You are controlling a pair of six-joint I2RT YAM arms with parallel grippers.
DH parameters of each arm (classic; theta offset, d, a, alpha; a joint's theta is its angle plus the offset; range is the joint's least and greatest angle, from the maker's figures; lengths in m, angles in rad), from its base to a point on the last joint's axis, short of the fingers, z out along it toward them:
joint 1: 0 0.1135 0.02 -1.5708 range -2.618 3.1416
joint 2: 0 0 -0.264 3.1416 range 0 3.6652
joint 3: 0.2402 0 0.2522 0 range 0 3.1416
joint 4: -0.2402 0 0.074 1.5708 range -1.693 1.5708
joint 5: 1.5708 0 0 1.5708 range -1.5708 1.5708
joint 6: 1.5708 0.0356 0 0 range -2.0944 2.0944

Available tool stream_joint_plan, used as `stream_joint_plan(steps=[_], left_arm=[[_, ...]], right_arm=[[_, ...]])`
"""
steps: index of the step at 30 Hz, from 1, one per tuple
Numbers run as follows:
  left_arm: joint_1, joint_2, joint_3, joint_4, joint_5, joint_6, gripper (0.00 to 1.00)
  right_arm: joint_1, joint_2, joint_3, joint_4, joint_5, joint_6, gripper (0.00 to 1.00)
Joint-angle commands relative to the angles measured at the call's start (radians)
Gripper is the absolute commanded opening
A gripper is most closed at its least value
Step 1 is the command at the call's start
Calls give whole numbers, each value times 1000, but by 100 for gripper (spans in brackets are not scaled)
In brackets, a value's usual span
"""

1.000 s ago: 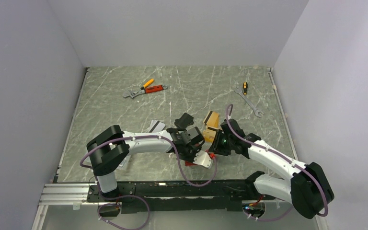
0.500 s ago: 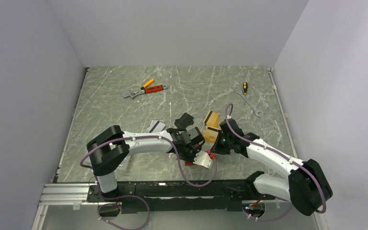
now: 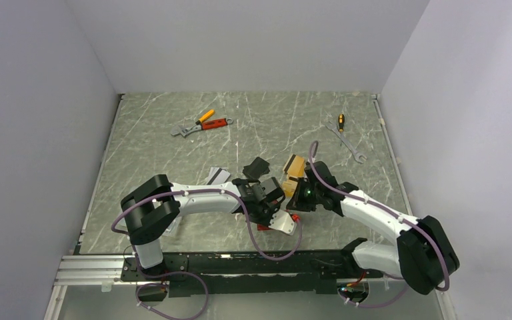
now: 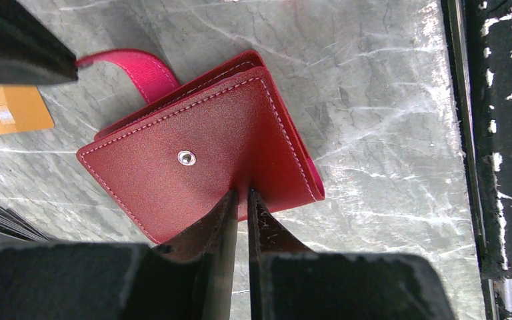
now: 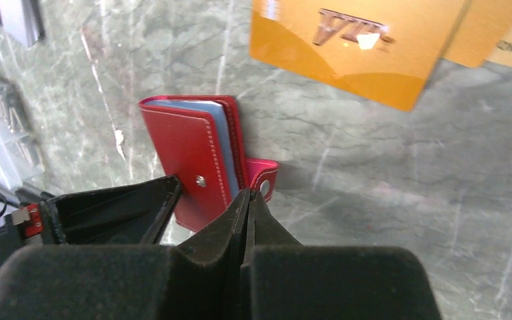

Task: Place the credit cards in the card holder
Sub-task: Close the card holder at the center of the board.

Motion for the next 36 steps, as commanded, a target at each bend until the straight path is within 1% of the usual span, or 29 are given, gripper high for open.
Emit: stream_joint_plan(steps=[1,4,7,11,15,18,21,24,26,28,29,30,33,36], left_arm=[[-19,26,-20,-29,50,11,15],[-18,27,-20,-30,52,10,15],[-19,26,-18,-29,51,11,15],[-19,26,-22,-27,53,14,15],[-19,23,-24,-21,56,13,14],[-18,27,-20,-20,57,16,14],[-18,33,-19,-18,55,16,14],[-18,33,-26,-16,55,16,14],[-18,32,-30,-15,55,16,14],[-18,30,-29,-18,56,16,14],[-18,27,-31,-18,57,17,14],[-18,25,-32,-16,59,17,14],[-18,22,-28,-21,61,15,14],[-18,21,-26,-21,58,16,14]], right_arm=[[-1,53,88,48,-118,-121,0],[-2,82,118,34,-124,-150,0],[-1,80,115,52,-129,-152,0],[-2,83,120,29,-132,-159,0],[1,62,93,72,-217,-161,0],[3,100,89,95,-310,-167,0],[12,138,95,111,-341,-167,0],[19,156,96,112,-337,-165,0],[19,167,104,71,-305,-173,0],[19,143,110,25,-246,-167,0],[18,117,111,5,-220,-162,11],[18,92,117,-18,-189,-157,18],[17,33,168,-129,-84,-149,33],[14,33,230,-236,-3,-148,41]])
